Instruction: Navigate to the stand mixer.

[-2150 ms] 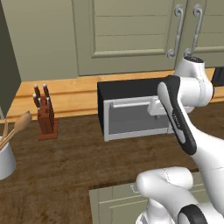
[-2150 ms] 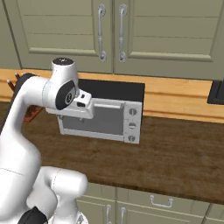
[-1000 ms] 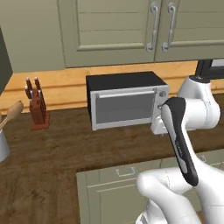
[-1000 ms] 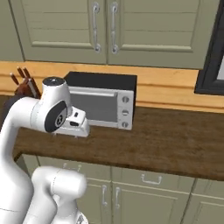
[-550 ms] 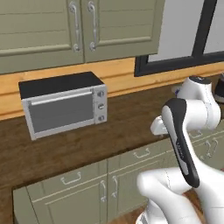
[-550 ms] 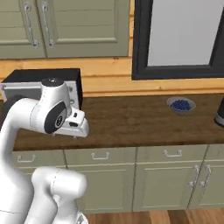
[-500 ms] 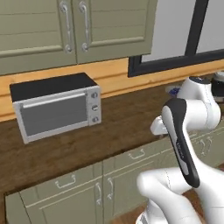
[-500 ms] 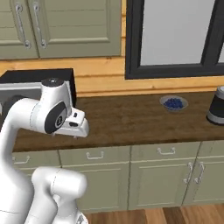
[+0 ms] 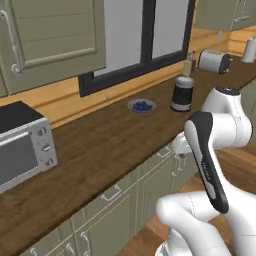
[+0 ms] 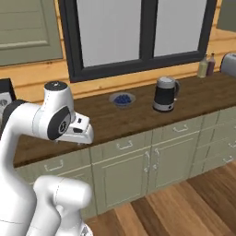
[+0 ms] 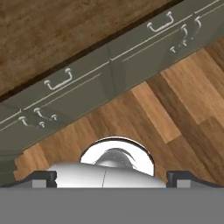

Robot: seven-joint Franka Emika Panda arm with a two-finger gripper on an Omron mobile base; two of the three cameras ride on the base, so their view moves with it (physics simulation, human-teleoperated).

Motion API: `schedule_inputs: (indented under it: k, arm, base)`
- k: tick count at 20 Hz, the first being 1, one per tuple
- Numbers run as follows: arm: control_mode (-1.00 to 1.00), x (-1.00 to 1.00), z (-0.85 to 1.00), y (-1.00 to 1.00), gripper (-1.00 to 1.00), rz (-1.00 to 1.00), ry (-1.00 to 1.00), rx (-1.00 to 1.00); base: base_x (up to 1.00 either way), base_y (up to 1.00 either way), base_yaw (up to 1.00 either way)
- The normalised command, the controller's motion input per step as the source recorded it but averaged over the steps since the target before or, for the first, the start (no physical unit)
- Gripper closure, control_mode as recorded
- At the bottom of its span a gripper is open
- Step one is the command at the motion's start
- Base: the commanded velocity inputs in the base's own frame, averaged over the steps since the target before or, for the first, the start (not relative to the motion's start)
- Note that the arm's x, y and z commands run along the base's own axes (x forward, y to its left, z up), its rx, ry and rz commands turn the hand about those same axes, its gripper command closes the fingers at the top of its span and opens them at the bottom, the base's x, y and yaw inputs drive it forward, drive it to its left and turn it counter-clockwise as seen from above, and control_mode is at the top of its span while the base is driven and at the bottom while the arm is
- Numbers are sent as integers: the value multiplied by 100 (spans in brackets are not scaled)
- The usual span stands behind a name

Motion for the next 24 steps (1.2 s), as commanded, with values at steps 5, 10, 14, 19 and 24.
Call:
schedule_inputs:
  k: [5, 10, 14, 19, 24]
  arm:
    - [100, 0, 0, 0, -100, 0, 0, 0]
    - [100, 0, 0, 0, -100, 0, 0, 0]
    - [100, 0, 0, 0, -100, 0, 0, 0]
    - [100, 0, 0, 0, -100, 0, 0, 0]
    - [100, 0, 0, 0, -100, 0, 0, 0]
  base:
    - [11, -45, -50]
    - [8, -59, -54]
    - [18, -62, -63]
    - [33, -46, -68]
    - [27, -46, -68]
